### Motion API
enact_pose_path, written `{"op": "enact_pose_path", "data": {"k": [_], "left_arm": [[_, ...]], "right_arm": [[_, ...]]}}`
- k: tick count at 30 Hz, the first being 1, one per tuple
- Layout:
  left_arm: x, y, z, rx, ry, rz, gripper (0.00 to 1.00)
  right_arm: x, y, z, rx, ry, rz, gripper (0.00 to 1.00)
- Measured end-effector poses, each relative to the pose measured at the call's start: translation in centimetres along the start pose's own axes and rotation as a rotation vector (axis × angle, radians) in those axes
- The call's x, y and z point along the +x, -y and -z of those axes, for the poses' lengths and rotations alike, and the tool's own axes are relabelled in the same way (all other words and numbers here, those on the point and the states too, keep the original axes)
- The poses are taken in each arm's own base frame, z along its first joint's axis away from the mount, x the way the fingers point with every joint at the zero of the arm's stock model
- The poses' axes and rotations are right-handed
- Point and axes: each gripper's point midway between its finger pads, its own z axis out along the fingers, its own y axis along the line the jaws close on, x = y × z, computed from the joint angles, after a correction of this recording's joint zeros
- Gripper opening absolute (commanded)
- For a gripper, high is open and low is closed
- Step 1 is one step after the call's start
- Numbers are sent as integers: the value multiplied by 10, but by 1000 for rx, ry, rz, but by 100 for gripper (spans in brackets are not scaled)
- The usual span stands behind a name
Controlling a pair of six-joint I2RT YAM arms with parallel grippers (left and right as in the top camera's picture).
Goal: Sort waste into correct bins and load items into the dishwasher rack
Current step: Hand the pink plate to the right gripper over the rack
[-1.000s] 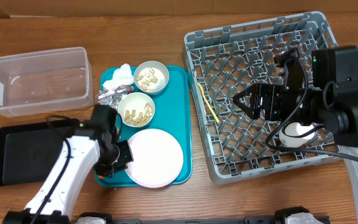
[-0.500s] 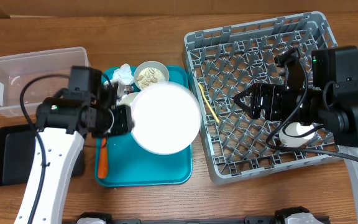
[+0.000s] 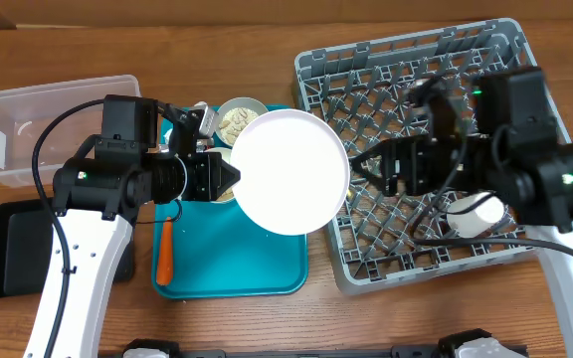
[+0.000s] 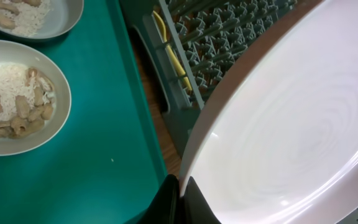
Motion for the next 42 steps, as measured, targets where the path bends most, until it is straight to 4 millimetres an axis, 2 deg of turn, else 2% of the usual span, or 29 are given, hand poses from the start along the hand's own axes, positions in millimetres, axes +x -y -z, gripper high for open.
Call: {"op": "enact_pose_path", "data": {"k": [3, 4, 6, 7, 8, 11, 15, 17, 19, 21, 22, 24, 29, 32, 36, 38, 42], "left_arm": [[-1, 2, 0, 6, 2, -4, 4], [-1, 2, 0, 9, 1, -5, 4], [-1, 2, -1, 10, 4, -7, 4], [-1, 2, -1, 10, 3, -6, 4], [-2, 3, -1, 11, 6, -8, 4], [-2, 3, -1, 10, 8, -10, 5], [-3, 1, 0, 0, 10, -8, 33], [-3, 0, -1, -5, 10, -6, 46], [-2, -2, 0, -19, 9, 1, 52], [0, -7, 0, -42, 3, 7, 59], [1, -10, 0, -59, -1, 13, 60], [6, -18, 1, -107, -17, 26, 61], [16, -31, 3, -184, -48, 51, 62], [20, -37, 4, -219, -61, 60, 62], [22, -41, 5, -243, -69, 65, 62], [22, -42, 6, -247, -69, 64, 63], [22, -44, 6, -256, -67, 62, 64]], "right_arm": [[4, -9, -15, -2, -42, 51, 75], [6, -10, -20, 8, -58, 63, 66], [9, -11, -30, 19, -87, 73, 55], [10, -11, -34, 22, -96, 80, 41], [10, -10, -43, 30, -115, 85, 32], [8, -4, -59, 44, -147, 74, 21], [4, 2, -67, 50, -150, 75, 6], [3, 4, -66, 65, -144, 75, 5], [3, 11, -63, 103, -141, 61, 4], [3, 31, -54, 213, -136, 12, 4], [2, 48, -45, 303, -126, -26, 4], [-1, 86, -22, 484, -82, -106, 4], [-11, 146, 22, 766, 14, -214, 4], [-19, 171, 44, 894, 78, -241, 4], [-36, 196, 64, 1031, 152, -236, 4], [-47, 209, 69, 1086, 170, -204, 4], [-59, 228, 64, 1140, 127, -119, 4]]}}
